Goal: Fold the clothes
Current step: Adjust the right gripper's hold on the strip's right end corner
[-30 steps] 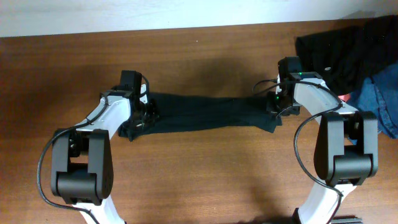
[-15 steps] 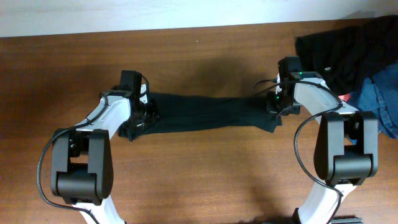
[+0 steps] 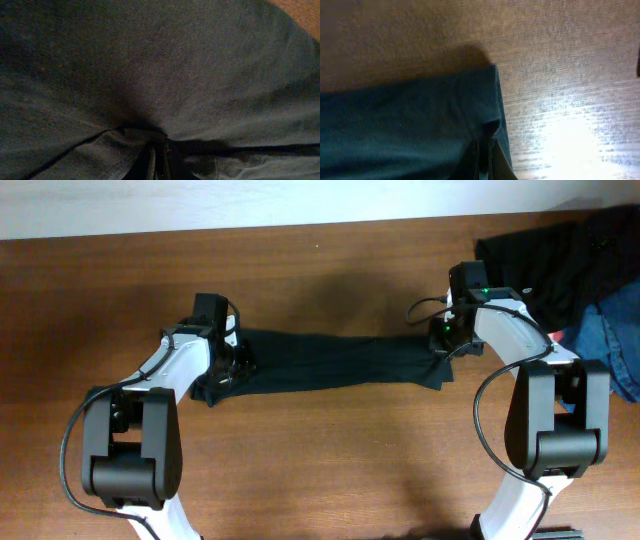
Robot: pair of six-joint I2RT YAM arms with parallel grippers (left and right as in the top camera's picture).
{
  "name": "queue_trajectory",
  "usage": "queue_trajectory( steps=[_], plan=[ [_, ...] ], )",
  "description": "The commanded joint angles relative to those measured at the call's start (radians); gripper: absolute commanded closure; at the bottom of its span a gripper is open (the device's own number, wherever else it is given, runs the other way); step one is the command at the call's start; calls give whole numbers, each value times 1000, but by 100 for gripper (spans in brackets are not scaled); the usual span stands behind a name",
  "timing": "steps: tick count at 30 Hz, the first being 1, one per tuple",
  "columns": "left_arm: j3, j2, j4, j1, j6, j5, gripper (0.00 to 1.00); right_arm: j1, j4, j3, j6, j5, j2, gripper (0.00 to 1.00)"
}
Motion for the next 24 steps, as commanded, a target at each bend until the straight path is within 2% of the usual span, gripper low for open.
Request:
queue_trajectory(
  steps=[1, 10, 15, 16, 17, 18, 19, 24],
  plan=[
    [-49, 109, -3, -7, 5, -56, 92, -5, 20, 18, -10, 10, 6, 96],
    [-49, 109, -3, -7, 5, -56, 92, -5, 67, 18, -11, 9, 6, 96],
    [-49, 109, -3, -7, 5, -56, 92, -5, 31, 18, -10, 22, 6, 96],
    [-49, 109, -3, -7, 5, -56, 92, -5, 23, 18, -10, 35, 6, 92],
    [-49, 109, -3, -7, 5, -56, 92, -5, 16, 18, -10, 45, 6, 83],
    [-49, 109, -3, -7, 5, -56, 92, -5, 6, 18, -10, 51, 6, 61],
    [-49, 109, -3, -7, 5, -56, 92, -5, -9, 18, -10, 50, 6, 57],
    [-49, 109, -2, -7, 5, -56, 92, -2, -82, 8, 25, 43, 6, 58]
  ],
)
